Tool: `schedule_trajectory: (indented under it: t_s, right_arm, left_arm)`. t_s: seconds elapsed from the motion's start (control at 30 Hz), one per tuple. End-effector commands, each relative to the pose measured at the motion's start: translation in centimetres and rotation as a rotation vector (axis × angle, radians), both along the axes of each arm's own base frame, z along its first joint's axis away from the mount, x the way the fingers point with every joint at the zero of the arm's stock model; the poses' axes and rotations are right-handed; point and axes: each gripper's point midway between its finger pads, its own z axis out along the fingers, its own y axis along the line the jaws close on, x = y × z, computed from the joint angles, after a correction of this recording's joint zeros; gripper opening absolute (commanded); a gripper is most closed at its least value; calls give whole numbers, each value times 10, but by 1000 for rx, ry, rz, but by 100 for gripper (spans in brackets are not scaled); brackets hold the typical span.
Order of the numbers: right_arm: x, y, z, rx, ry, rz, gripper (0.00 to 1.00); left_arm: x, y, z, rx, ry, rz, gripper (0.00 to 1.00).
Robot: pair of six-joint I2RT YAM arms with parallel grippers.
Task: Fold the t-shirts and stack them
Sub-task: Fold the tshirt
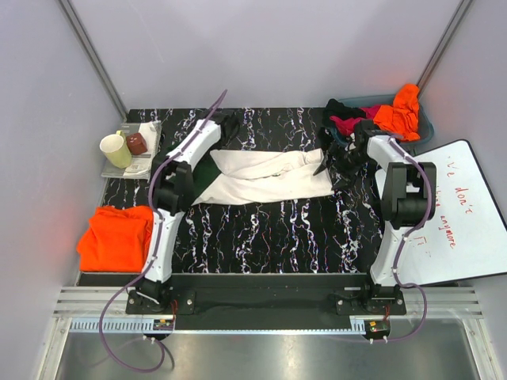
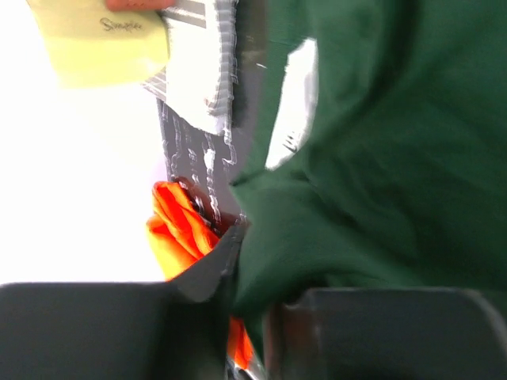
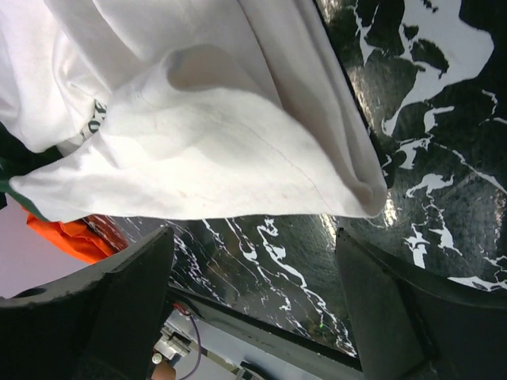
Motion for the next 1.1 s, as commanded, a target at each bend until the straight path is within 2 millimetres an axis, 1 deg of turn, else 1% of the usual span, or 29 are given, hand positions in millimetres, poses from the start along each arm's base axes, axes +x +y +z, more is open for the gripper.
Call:
schedule_trajectory:
  t_s: [0.0,0.1,0.13,0.17,0.2,0.23,0.27,0.3,0.33,0.37,0.4,0.43,0.47,0.5,0.53,0.57,0.6,0.63,0.67,0.7,0.73,0.77,0.8,0.83,0.9,0.97,1.03,1.07]
  right_arm:
    - [-6,4,29,28,-63,35,89]
    - [-4,6,34,35,-84,50,91]
    - [-3,7,36,41,-93,60,92]
    - [1,7,40,44,-112,66,93]
    - [3,8,44,50,-126,71,94]
    - [4,11,48,66,-145,91,94]
    - [9,11,55,64,-171,100,95]
    - [11,13,59,56,-193,118,95]
    - [13,12,61,19,-224,152,96]
    - [17,14,70,-11,-250,177,98]
    - [16,25,70,-43,-260,228,98]
    - [18,23,67,-115,-280,274,99]
    - [21,29,76,-154,-297,309,99]
    - [21,42,70,-189,-292,362,100]
    - [23,45,67,-245,-301,398,100]
    - [28,50,74,-270,-316,419,100]
    - [27,64,65,-288,-302,455,100]
    - [29,68,64,-306,-306,470,100]
    - [33,75,68,-305,-324,478,100]
    - [34,80,61,-308,-308,483,100]
    - [35,88,63,-302,-312,487,100]
    - [35,91,57,-295,-301,490,100]
    - [34,95,56,-278,-296,491,100]
    - [33,99,55,-275,-293,496,100]
    - [32,102,52,-268,-286,501,100]
    - [30,105,51,-260,-282,504,100]
    - [28,105,53,-253,-283,505,100]
    - [28,105,57,-252,-294,507,100]
  left_arm:
    - [9,25,20,72,-30,25,99]
    - [10,27,29,73,-73,47,99]
    - [7,28,37,64,-96,56,99]
    - [6,27,41,42,-124,70,99]
    - [3,26,55,11,-165,77,99]
    - [-1,24,60,-16,-183,82,99]
    - [-7,20,55,-72,-187,99,99]
    - [-14,18,72,-123,-234,105,99]
    - [-19,14,73,-169,-248,109,99]
    - [-28,5,56,-255,-221,112,99]
    - [-36,0,70,-322,-263,108,99]
    - [-41,-5,69,-371,-268,108,99]
    - [-45,-15,64,-447,-276,112,99]
    - [-59,-15,63,-472,-273,118,99]
    - [-63,-18,59,-505,-269,112,99]
    - [-62,-25,58,-556,-279,96,99]
    - [-68,-24,56,-563,-277,91,99]
    - [-68,-23,59,-562,-284,89,99]
    - [-69,-20,61,-548,-276,82,99]
    - [-67,-21,65,-548,-281,71,99]
    - [-67,-25,65,-566,-258,46,99]
    - [-66,-28,64,-578,-249,37,99]
    - [-68,-29,63,-586,-238,30,99]
    - [-69,-33,60,-604,-221,22,97]
    - [-72,-33,54,-606,-202,27,96]
    - [-73,-34,43,-601,-177,39,96]
    - [-69,-34,37,-594,-173,38,96]
    - [-66,-35,31,-590,-162,41,96]
